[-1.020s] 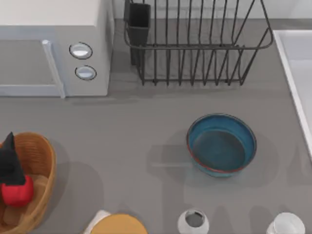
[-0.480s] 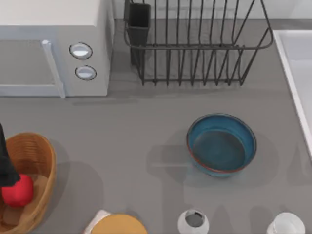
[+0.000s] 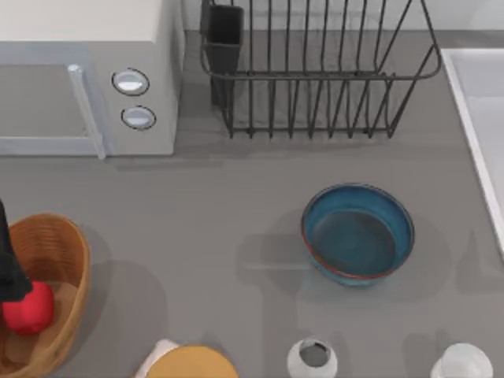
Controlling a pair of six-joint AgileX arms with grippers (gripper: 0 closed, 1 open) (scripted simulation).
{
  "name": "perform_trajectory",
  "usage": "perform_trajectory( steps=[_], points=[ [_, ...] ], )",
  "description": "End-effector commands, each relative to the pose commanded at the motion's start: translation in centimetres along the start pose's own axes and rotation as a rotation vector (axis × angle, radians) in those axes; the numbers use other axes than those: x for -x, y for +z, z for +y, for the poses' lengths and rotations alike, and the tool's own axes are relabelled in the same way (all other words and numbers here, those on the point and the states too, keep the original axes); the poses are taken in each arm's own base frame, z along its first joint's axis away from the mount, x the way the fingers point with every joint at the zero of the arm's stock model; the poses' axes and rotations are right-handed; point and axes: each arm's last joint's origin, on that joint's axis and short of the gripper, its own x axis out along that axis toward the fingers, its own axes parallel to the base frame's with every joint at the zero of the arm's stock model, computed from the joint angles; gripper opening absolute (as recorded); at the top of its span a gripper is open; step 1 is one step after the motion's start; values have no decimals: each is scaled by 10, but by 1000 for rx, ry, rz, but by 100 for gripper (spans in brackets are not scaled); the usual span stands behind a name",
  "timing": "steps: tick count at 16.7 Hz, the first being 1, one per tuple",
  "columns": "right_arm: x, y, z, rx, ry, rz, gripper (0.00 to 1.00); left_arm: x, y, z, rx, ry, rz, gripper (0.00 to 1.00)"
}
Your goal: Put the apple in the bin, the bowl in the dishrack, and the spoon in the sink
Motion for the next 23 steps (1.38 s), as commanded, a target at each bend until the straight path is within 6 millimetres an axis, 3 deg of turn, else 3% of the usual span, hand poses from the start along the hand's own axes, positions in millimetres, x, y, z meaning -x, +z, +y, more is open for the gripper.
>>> perform_trajectory(
  steps=[3,5,10,14,17,20,23],
  points=[
    [-9,35,8,-38,38,177,100,0,0,0,0,0,0,100],
    [-25,58,16,-63,58,344,100,0,0,0,0,0,0,100],
    [-97,90,48,-91,65,819,100,0,0,0,0,0,0,100],
    [-155,92,83,-75,29,1122,100,0,0,0,0,0,0,100],
    [-190,82,108,-47,-9,1290,100,0,0,0,0,0,0,100],
    [-214,69,127,-19,-46,1402,100,0,0,0,0,0,0,100],
    [-223,64,135,-6,-62,1443,100,0,0,0,0,0,0,100]
  ],
)
